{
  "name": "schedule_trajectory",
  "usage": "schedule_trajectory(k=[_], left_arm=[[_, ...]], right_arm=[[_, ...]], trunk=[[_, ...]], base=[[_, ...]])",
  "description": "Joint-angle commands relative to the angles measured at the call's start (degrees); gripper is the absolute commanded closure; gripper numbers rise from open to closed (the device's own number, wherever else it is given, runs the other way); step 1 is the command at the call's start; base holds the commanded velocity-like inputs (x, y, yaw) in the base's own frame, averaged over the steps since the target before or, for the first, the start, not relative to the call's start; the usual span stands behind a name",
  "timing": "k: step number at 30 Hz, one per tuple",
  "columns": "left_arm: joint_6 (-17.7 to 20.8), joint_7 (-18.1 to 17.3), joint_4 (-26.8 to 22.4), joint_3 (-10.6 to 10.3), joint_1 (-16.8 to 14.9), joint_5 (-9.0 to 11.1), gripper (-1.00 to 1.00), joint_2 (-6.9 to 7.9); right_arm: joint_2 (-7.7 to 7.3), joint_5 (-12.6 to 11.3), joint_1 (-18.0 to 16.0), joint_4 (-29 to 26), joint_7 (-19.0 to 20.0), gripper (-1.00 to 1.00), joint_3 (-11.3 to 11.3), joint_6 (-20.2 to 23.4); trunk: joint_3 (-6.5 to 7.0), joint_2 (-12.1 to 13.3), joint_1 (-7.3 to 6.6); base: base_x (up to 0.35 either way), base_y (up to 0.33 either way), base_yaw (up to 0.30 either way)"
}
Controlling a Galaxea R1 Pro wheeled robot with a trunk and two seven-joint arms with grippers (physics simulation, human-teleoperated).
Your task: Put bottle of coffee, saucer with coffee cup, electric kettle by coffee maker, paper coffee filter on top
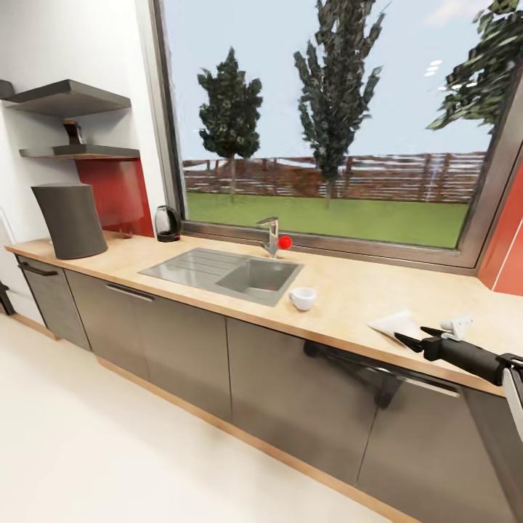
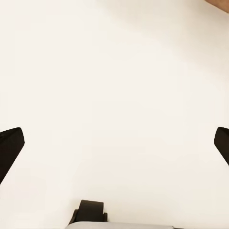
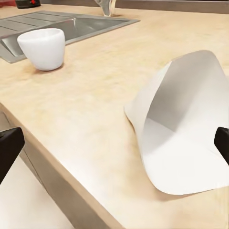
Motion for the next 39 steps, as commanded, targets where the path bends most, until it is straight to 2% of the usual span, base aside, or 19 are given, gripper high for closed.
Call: schedule_trajectory(k=[1,33,37,39], left_arm=[[-0.1,0.0,-0.1,0.0,0.0,0.5,-1.0,-0.02],[-0.1,0.0,-0.1,0.0,0.0,0.5,-1.0,-0.02],[-0.1,0.0,-0.1,0.0,0.0,0.5,-1.0,-0.02],[-0.1,0.0,-0.1,0.0,0.0,0.5,-1.0,-0.02]], right_arm=[[0.01,0.0,0.0,0.0,0.2,-1.0,-0.1,0.4],[0.01,0.0,0.0,0.0,0.2,-1.0,-0.1,0.4],[0.01,-0.1,0.0,0.1,0.2,-1.0,-0.1,0.4],[0.01,0.0,0.0,0.1,0.2,-1.0,-0.1,0.4]], trunk=[[-0.05,0.0,0.0],[-0.05,0.0,0.0],[-0.77,-1.6,0.88],[-0.77,-1.6,0.88]], base=[[0.068,0.077,0.0],[0.025,0.014,0.0],[0.0,0.0,0.0],[0.0,0.0,0.0]])
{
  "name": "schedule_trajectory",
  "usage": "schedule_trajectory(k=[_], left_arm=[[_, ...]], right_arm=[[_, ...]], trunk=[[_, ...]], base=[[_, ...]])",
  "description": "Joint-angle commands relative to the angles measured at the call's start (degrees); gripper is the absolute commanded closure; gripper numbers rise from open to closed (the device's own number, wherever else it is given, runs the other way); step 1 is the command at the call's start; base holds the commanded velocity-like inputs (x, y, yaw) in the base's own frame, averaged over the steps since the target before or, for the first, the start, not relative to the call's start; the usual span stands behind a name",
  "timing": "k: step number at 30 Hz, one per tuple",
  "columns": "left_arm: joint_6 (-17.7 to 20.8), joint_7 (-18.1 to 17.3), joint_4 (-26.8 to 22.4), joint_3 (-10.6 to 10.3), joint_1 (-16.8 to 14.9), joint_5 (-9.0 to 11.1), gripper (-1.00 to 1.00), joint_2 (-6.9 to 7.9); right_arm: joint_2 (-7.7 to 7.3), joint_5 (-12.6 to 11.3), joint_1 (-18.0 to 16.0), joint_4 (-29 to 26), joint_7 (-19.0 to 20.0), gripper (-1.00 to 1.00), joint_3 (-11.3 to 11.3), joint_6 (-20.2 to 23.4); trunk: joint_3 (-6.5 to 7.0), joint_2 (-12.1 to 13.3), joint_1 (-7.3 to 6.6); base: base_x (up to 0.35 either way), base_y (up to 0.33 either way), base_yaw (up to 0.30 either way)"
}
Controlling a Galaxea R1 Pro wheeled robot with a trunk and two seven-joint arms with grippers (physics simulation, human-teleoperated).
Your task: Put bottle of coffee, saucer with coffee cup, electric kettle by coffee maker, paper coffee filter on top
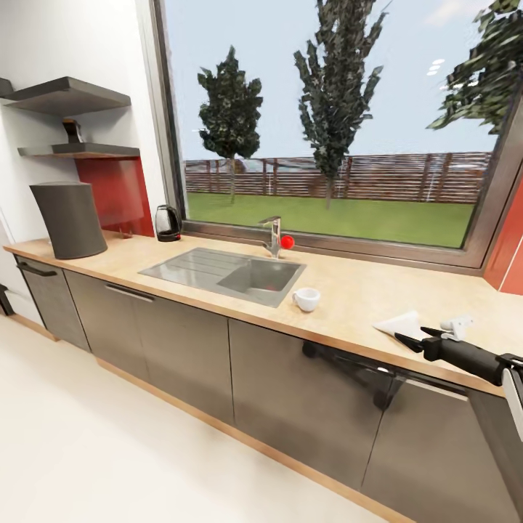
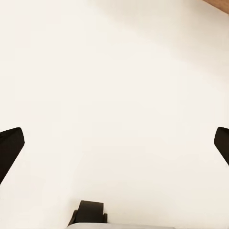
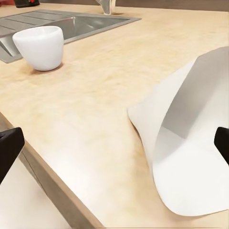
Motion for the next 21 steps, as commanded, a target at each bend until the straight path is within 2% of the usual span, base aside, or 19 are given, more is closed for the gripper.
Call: schedule_trajectory(k=[1,21], left_arm=[[-0.1,0.0,-0.1,0.0,0.0,0.5,-1.0,-0.02],[-0.1,0.0,-0.1,0.0,0.0,0.5,-1.0,-0.02]], right_arm=[[0.01,0.0,0.0,0.0,0.2,-1.0,-0.1,0.4],[0.01,-0.1,0.0,0.0,0.2,-1.0,-0.1,0.4]], trunk=[[-0.05,0.0,0.0],[-0.05,0.0,0.0]], base=[[0.0,0.0,0.0],[0.02,0.02,0.0]])
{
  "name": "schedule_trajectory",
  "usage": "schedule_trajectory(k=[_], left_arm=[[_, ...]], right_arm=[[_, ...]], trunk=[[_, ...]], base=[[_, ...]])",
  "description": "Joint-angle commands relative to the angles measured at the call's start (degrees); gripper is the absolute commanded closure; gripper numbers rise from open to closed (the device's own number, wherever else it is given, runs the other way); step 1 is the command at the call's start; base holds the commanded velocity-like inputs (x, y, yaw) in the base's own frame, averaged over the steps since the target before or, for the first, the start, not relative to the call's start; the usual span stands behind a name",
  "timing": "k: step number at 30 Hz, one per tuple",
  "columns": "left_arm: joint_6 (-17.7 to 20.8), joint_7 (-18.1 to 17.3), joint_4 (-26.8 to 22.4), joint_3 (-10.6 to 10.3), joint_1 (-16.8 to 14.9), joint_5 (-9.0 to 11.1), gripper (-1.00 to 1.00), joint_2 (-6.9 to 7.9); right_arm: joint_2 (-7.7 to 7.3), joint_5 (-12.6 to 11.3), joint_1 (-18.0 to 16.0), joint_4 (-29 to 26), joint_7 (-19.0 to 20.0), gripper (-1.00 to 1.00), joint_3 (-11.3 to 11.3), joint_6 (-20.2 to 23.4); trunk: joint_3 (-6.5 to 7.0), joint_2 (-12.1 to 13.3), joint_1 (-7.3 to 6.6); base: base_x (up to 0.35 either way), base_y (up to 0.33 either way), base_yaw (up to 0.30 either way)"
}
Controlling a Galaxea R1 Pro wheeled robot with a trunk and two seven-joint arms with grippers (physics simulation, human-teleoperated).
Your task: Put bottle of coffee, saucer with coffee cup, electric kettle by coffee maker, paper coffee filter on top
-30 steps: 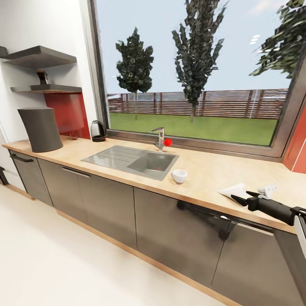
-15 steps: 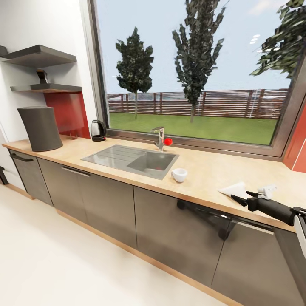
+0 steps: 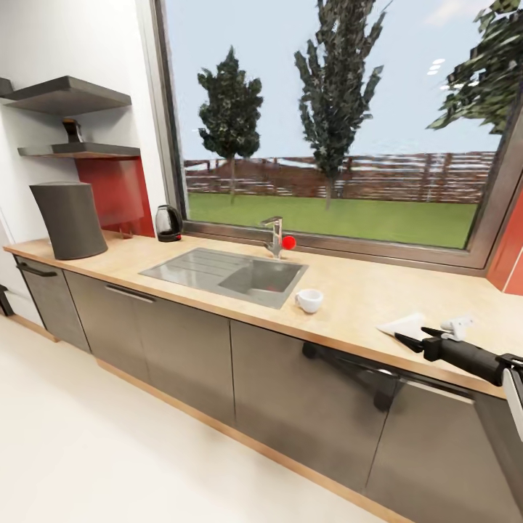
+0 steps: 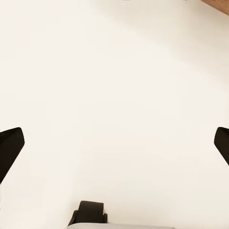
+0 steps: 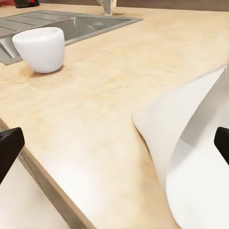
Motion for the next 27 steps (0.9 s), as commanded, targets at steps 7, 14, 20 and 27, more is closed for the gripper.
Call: schedule_trajectory(k=[7,14,20,27], left_arm=[[-0.1,0.0,-0.1,0.0,0.0,0.5,-1.0,-0.02],[-0.1,0.0,-0.1,0.0,0.0,0.5,-1.0,-0.02],[-0.1,0.0,-0.1,0.0,0.0,0.5,-1.0,-0.02],[-0.1,0.0,-0.1,0.0,0.0,0.5,-1.0,-0.02]], right_arm=[[0.01,0.0,-0.1,0.0,0.2,-1.0,-0.1,0.4],[0.01,0.0,-0.1,0.0,0.2,-1.0,-0.1,0.4],[0.01,0.0,-0.1,0.0,0.2,-1.0,-0.1,0.4],[0.01,0.0,-0.1,0.0,0.2,-1.0,-0.1,0.4]], trunk=[[-0.05,0.0,0.01],[-0.05,0.0,0.01],[-0.05,0.0,0.01],[-0.05,0.0,0.01]], base=[[0.014,0.014,0.0],[0.073,0.073,0.0],[0.027,0.026,0.0],[0.004,0.004,0.0]])
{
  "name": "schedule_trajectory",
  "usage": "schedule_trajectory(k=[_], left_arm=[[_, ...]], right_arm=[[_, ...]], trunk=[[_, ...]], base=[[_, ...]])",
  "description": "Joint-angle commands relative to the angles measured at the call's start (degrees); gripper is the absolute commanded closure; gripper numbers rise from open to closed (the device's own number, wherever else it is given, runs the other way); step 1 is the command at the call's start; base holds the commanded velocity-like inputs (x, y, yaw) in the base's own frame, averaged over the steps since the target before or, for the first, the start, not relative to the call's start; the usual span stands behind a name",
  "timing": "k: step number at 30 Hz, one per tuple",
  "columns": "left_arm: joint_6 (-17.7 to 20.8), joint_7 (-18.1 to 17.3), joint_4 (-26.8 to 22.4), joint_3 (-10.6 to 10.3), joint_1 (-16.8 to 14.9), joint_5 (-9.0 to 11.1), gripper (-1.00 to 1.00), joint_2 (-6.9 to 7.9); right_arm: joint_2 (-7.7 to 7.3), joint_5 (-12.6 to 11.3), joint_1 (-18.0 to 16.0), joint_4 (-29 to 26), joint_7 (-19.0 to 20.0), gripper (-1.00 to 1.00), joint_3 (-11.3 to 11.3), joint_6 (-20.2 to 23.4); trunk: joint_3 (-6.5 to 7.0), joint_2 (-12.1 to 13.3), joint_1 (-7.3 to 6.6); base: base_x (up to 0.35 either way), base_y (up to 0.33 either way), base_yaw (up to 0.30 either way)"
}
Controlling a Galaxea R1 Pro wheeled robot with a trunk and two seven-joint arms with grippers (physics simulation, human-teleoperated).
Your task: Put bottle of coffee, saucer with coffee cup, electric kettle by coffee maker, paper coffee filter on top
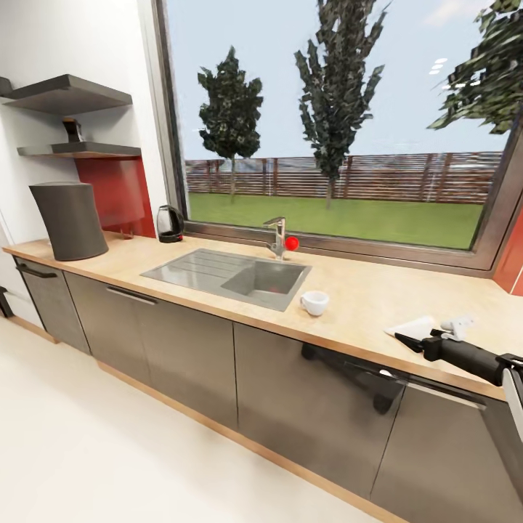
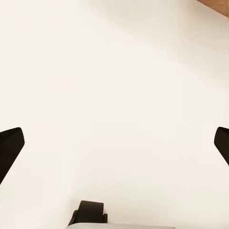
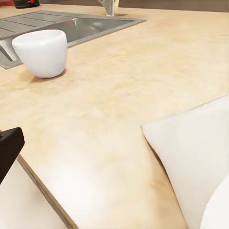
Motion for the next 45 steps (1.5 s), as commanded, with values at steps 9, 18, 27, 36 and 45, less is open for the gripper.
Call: schedule_trajectory(k=[9,18,27,36,45], left_arm=[[-0.1,0.0,-0.1,0.0,0.0,0.5,-1.0,-0.02],[-0.1,0.0,-0.1,0.1,0.0,0.5,-1.0,-0.02],[-0.1,0.0,-0.1,0.1,0.0,0.5,-1.0,-0.02],[-0.1,0.0,-0.1,0.1,0.0,0.5,-1.0,-0.02],[-0.1,0.0,-0.1,0.1,0.0,0.5,-1.0,-0.02]], right_arm=[[0.01,0.0,0.0,0.0,0.2,-1.0,-0.1,0.4],[0.01,0.0,0.0,0.1,0.1,-1.0,-0.1,0.4],[0.01,0.0,0.0,0.0,-0.8,-1.0,-0.1,0.4],[0.01,0.0,0.0,0.0,-1.1,-1.0,0.0,0.4],[0.01,0.0,0.0,0.1,-1.2,-1.0,-0.1,0.5]], trunk=[[-0.05,0.0,0.0],[-0.05,0.0,0.0],[-0.05,0.0,0.0],[-0.05,0.0,0.0],[-0.05,0.0,0.0]], base=[[0.0,0.0,0.0],[0.0,0.0,0.0],[0.0,0.0,0.0],[0.0,0.0,0.0],[0.037,0.0,0.0]])
